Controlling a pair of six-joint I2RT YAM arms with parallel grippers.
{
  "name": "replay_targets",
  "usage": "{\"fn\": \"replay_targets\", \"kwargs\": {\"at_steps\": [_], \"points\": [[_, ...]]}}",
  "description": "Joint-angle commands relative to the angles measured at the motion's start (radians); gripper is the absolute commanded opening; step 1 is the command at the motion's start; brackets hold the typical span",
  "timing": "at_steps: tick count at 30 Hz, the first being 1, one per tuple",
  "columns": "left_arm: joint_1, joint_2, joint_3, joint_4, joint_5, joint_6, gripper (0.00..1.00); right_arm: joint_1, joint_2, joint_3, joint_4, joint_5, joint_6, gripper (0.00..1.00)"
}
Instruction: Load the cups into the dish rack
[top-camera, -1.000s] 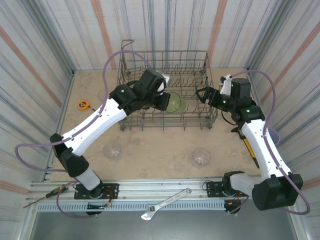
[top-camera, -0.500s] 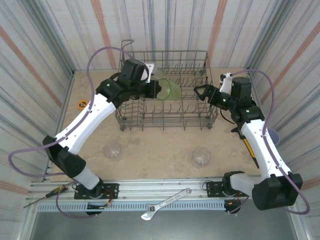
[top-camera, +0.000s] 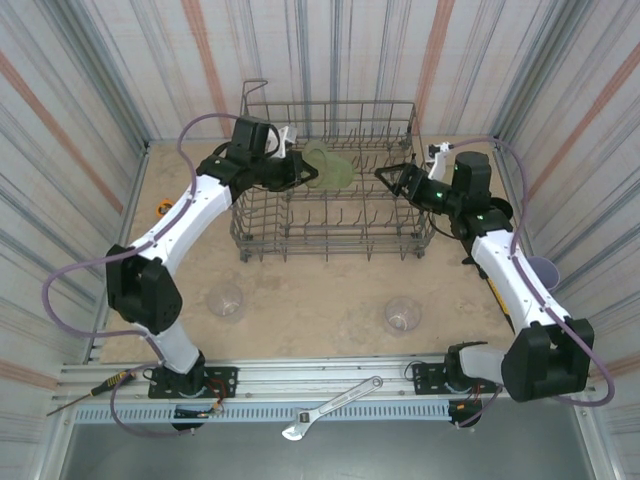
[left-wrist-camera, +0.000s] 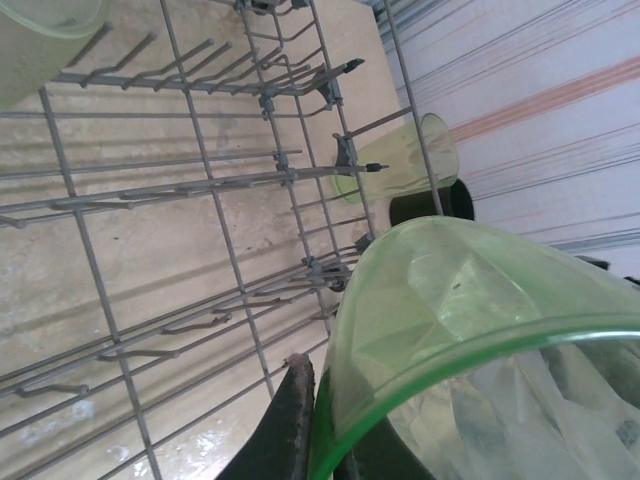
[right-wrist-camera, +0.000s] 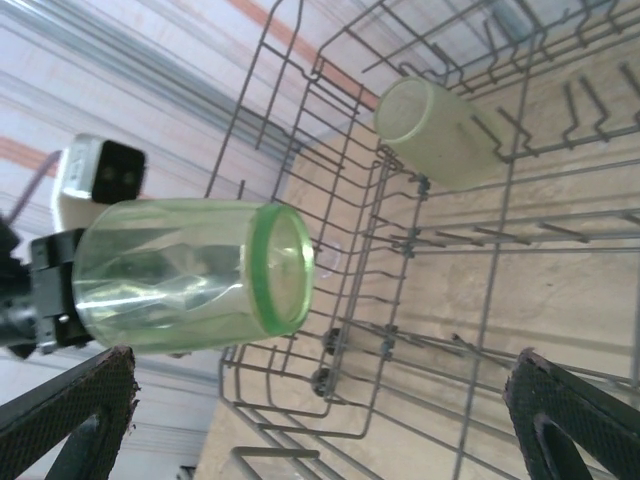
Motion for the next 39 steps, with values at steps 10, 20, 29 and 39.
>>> {"fn": "replay_targets", "kwargs": {"at_steps": [10, 20, 29, 39], "points": [[0.068, 0.067, -0.022, 0.296, 0.267, -0.219, 0.00, 0.039, 0.129, -0.002, 0.313, -0.119, 0.171, 0.99], [0.088, 0.134, -0.035, 0.480, 0.382, -0.385, 0.00, 0.058, 0.270, 0.040, 0.562, -0.187, 0.338, 0.99], [0.098, 0.159, -0.055, 0.606, 0.415, -0.491, 0.00, 0.071, 0.332, 0.038, 0.730, -0.152, 0.477, 0.99], [0.095, 0.184, -0.065, 0.733, 0.467, -0.583, 0.00, 0.082, 0.428, 0.046, 0.994, -0.146, 0.693, 0.99]]}}
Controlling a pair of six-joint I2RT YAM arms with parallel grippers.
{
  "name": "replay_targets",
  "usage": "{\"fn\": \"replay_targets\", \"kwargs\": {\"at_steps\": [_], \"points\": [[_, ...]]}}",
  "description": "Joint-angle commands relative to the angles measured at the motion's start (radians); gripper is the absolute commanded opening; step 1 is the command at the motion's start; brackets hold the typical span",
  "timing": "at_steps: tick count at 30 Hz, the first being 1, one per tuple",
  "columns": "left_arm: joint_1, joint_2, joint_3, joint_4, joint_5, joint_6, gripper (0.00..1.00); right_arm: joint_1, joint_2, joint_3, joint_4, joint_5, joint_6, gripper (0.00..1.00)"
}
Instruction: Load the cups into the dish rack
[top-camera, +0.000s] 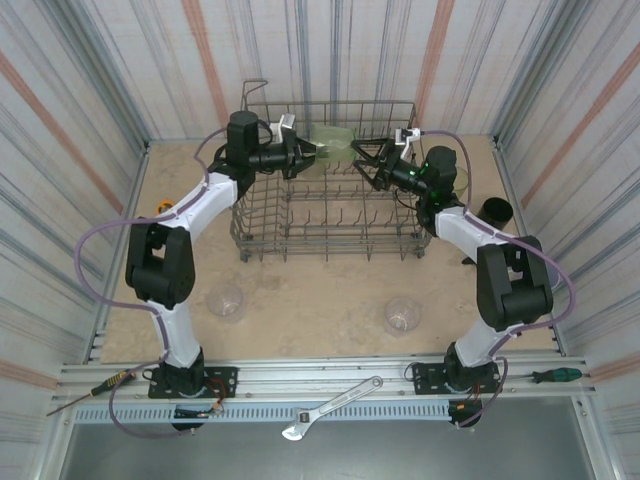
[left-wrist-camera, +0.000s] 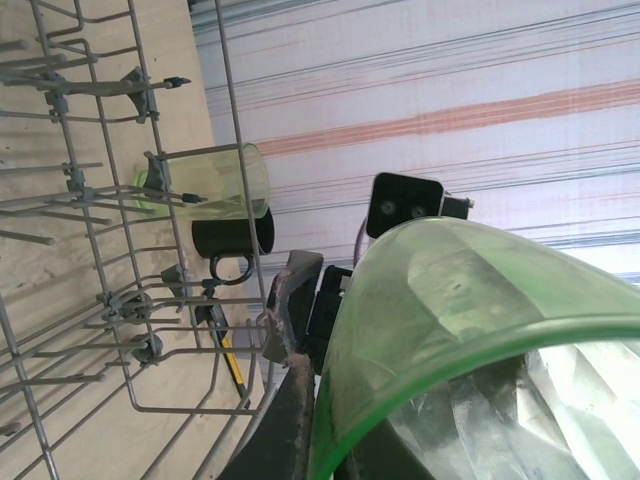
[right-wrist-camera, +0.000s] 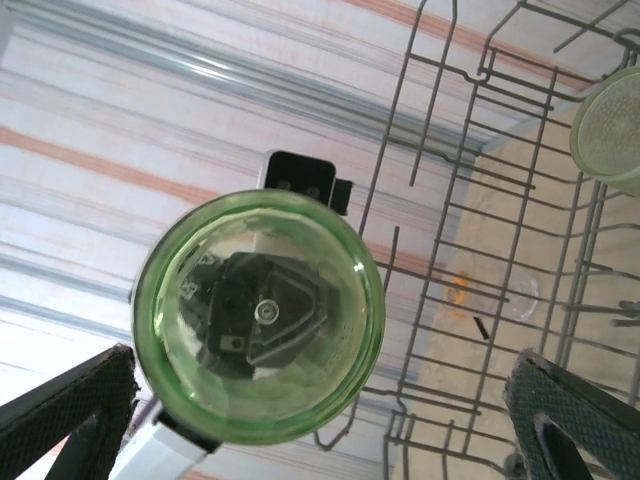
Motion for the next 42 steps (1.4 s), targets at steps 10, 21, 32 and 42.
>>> {"fn": "replay_targets", "kwargs": {"at_steps": [10, 21, 32, 42], "points": [[-0.003, 0.020, -0.010, 0.075, 0.058, -0.037, 0.00, 0.038, 0.039, 0.070, 0.143, 0.015, 0.093, 0.99], [-0.026, 0.057, 0.035, 0.073, 0.095, -0.050, 0.00, 0.049, 0.067, 0.096, 0.191, 0.013, 0.137, 0.95], [-0.029, 0.075, 0.061, 0.074, 0.113, -0.050, 0.02, 0.053, 0.064, 0.091, 0.217, 0.017, 0.150, 0.60], [0.036, 0.021, 0.177, -0.209, 0.033, 0.110, 0.37, 0.034, 0.006, 0.068, 0.165, 0.033, 0.094, 0.47]]}}
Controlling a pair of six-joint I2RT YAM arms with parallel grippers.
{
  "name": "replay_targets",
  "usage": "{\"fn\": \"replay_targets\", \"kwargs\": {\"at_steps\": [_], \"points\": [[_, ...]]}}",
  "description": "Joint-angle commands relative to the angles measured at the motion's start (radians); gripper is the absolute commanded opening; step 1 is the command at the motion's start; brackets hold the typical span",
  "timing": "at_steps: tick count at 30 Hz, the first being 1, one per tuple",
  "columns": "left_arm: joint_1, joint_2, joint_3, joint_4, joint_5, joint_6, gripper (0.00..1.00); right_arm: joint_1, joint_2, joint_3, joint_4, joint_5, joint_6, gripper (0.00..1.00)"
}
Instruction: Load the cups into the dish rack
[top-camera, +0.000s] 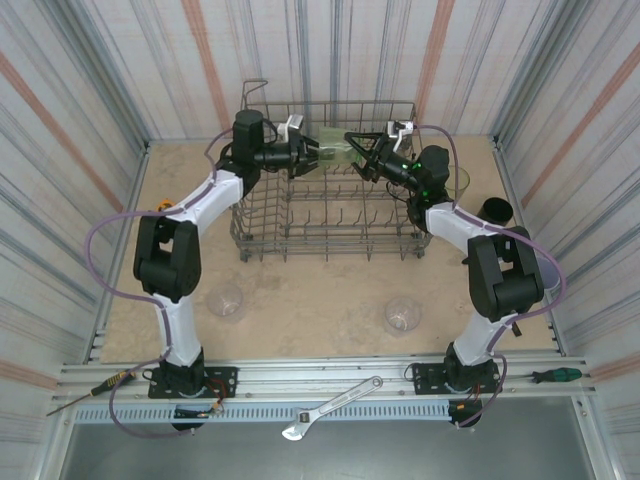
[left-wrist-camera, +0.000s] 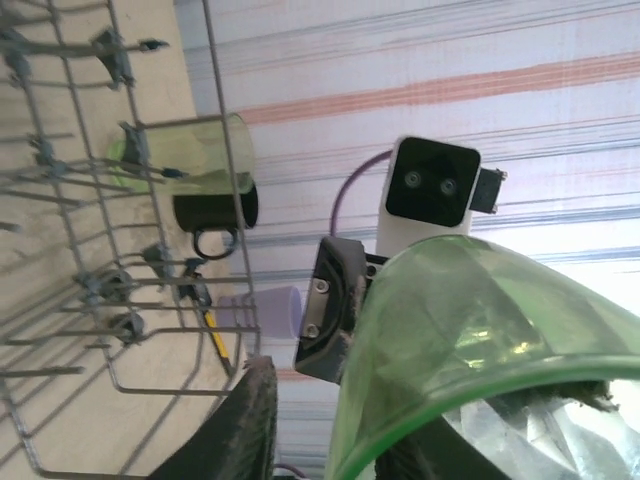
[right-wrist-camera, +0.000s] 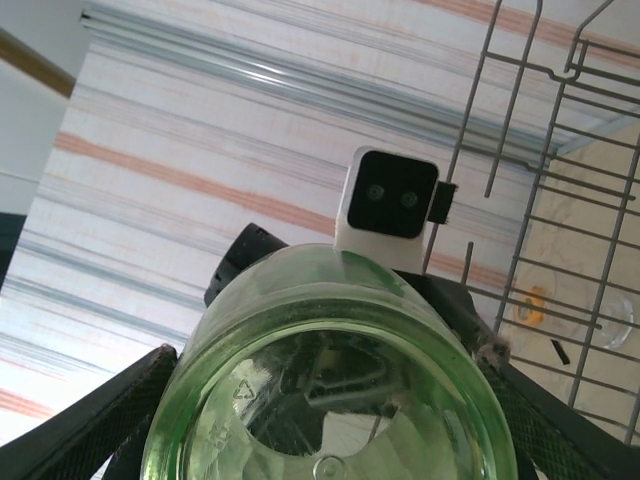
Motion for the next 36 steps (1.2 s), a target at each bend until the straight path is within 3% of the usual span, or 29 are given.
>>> {"fn": "replay_targets", "kwargs": {"at_steps": [1, 7, 18, 23, 30, 36], "points": [[0.029, -0.049, 0.117, -0.199, -0.056, 0.133, 0.41, -0.008, -0.071, 0.011, -0.017, 0.004, -0.061, 0.46], [0.068, -0.103, 0.189, -0.378, -0.115, 0.263, 0.68, -0.025, -0.169, 0.014, -0.277, 0.015, -0.233, 0.46], [0.241, -0.342, 0.026, -0.519, -0.305, 0.439, 0.86, -0.037, -0.272, 0.079, -0.720, 0.120, -0.573, 0.47], [0.333, -0.408, 0.007, -0.665, -0.438, 0.587, 0.98, -0.021, -0.300, 0.165, -1.022, 0.327, -0.769, 0.47], [0.449, -0.446, -0.103, -0.678, -0.574, 0.700, 0.99, 0.008, -0.258, 0.293, -1.220, 0.513, -0.949, 0.47], [0.525, -0.447, -0.143, -0.687, -0.582, 0.720, 0.99, 0.022, -0.167, 0.428, -1.349, 0.617, -1.048, 0.46]]}}
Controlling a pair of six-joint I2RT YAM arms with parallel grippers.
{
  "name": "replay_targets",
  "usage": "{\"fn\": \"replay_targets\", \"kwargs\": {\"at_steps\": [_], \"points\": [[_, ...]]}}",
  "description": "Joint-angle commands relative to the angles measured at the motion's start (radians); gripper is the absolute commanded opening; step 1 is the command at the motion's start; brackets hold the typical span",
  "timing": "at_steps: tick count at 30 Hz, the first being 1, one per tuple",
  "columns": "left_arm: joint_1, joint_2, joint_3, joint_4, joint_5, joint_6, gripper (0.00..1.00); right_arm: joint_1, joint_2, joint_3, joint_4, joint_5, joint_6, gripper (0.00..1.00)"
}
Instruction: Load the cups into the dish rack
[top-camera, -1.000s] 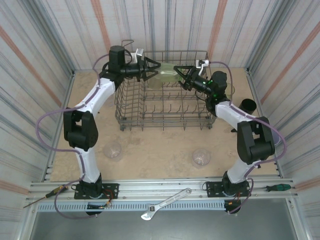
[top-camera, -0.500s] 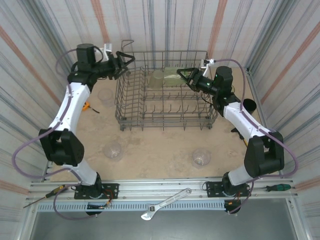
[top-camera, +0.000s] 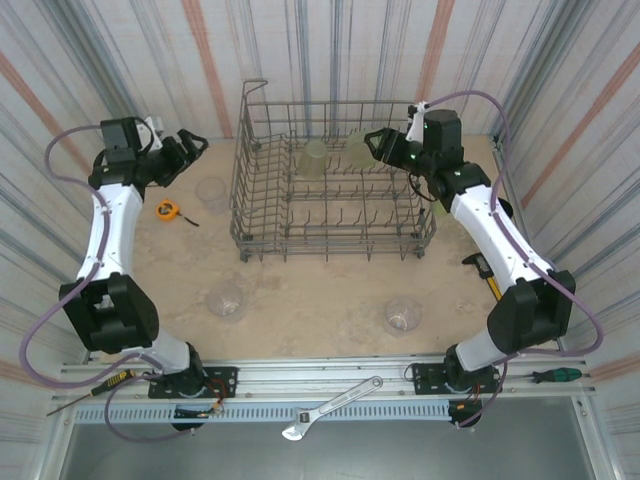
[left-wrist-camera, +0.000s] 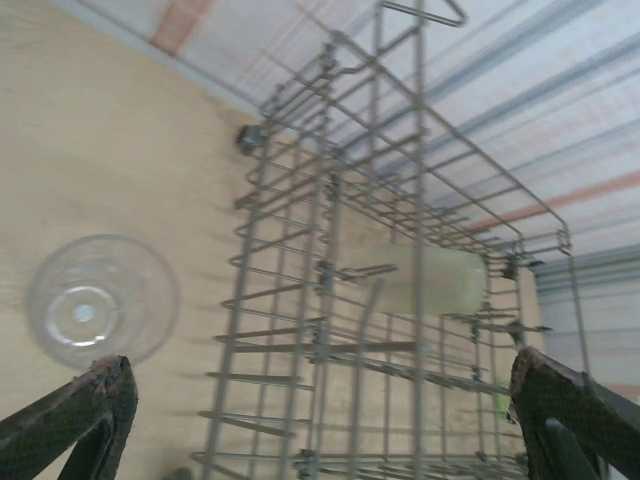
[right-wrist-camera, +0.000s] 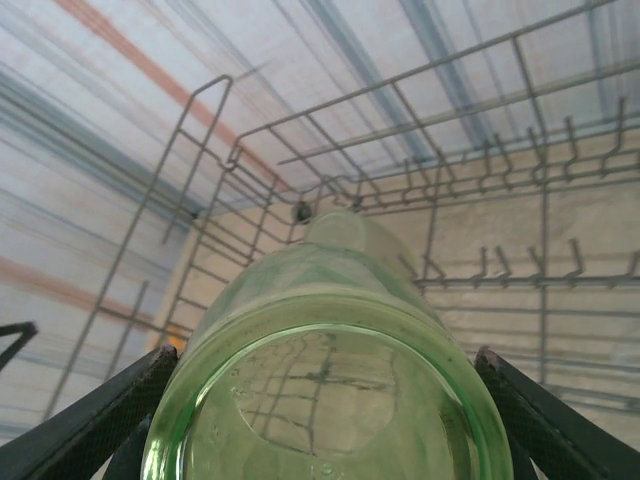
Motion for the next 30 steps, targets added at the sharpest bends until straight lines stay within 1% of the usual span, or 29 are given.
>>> {"fn": "replay_targets", "kwargs": {"at_steps": [1, 5, 9, 12, 14, 20, 22, 26, 30], "points": [[0.017, -0.027, -0.009, -0.022, -0.060, 0.076, 0.99, 0.013, 0.059, 0.091, -0.120, 0.108, -0.122, 0.46], [0.017, -0.046, -0.034, -0.042, -0.096, 0.129, 0.99, 0.031, 0.122, 0.169, -0.174, 0.166, -0.189, 0.46], [0.018, -0.089, -0.140, 0.048, -0.133, 0.136, 0.99, 0.047, 0.190, 0.235, -0.208, 0.207, -0.228, 0.46], [0.021, -0.092, -0.137, 0.039, -0.110, 0.138, 0.99, 0.055, 0.245, 0.283, -0.234, 0.227, -0.240, 0.45], [0.021, -0.096, -0.148, 0.040, -0.114, 0.131, 0.99, 0.061, 0.277, 0.310, -0.244, 0.235, -0.247, 0.45], [0.021, -0.086, -0.147, 0.017, -0.140, 0.171, 0.99, 0.089, 0.374, 0.386, -0.267, 0.276, -0.274, 0.45], [0.022, -0.070, -0.140, 0.012, -0.129, 0.169, 0.99, 0.098, 0.404, 0.409, -0.273, 0.296, -0.283, 0.45], [0.021, -0.030, -0.119, 0.003, -0.052, 0.152, 0.99, 0.110, 0.441, 0.457, -0.272, 0.319, -0.302, 0.46], [0.021, -0.016, -0.100, -0.029, -0.072, 0.153, 0.99, 0.111, 0.482, 0.479, -0.256, 0.336, -0.326, 0.46]]}}
